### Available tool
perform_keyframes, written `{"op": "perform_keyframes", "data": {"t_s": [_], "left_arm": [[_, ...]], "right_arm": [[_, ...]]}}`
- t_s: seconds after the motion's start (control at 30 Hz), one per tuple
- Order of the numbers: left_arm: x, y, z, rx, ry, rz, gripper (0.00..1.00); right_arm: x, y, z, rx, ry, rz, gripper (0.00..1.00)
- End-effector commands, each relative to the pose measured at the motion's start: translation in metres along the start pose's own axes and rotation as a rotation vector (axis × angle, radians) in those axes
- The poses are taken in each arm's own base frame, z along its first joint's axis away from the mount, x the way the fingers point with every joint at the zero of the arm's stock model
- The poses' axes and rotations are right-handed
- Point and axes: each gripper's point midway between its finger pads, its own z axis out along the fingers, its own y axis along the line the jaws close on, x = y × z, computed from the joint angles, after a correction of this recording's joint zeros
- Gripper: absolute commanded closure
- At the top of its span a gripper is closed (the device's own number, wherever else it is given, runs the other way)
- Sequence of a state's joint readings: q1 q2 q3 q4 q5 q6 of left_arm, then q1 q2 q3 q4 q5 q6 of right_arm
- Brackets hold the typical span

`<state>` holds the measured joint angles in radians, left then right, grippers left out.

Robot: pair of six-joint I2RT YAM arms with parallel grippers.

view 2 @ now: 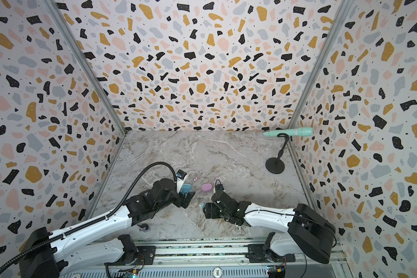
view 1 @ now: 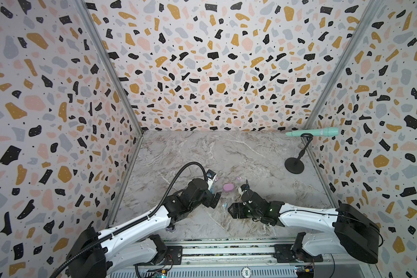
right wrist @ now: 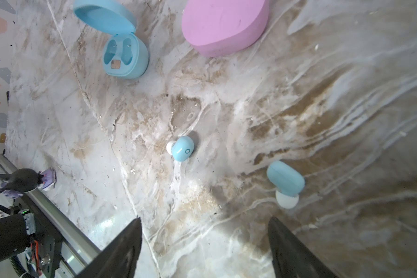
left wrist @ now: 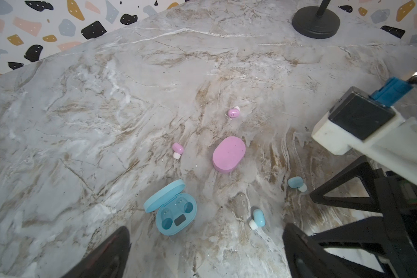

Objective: Insert the wireless bluetooth earbuds into the charging case

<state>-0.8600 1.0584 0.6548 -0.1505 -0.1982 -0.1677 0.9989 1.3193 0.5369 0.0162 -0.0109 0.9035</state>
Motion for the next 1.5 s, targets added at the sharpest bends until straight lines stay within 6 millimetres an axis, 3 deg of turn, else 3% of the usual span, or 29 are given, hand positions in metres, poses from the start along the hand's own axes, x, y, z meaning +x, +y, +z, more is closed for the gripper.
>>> {"op": "perform_keyframes", "data": {"t_s": [0.0, 0.47, 0.93, 1.47], "left_arm": [[-0.023, 0.002, -0.008, -0.019, -0.063, 0.006, 0.0], [-0.025, 0.002, -0.009, -0.018, -0.073, 0.005, 0.0], [-0.022, 0.002, -0.007, -0.018, -0.061, 0.01, 0.0], [-0.02, 0.001, -0.004, -0.015, -0.048, 0.014, 0.0]], "right_arm": [[-0.01, 0.013, 0.0, -0.025, -0.015, 0.001, 0.18], [-0.009, 0.002, 0.004, 0.026, -0.012, 0.0, 0.18], [-0.011, 0.005, 0.006, 0.014, -0.017, -0.015, 0.18], [-0.015, -0.015, 0.004, 0.06, -0.023, 0.014, 0.18]]}}
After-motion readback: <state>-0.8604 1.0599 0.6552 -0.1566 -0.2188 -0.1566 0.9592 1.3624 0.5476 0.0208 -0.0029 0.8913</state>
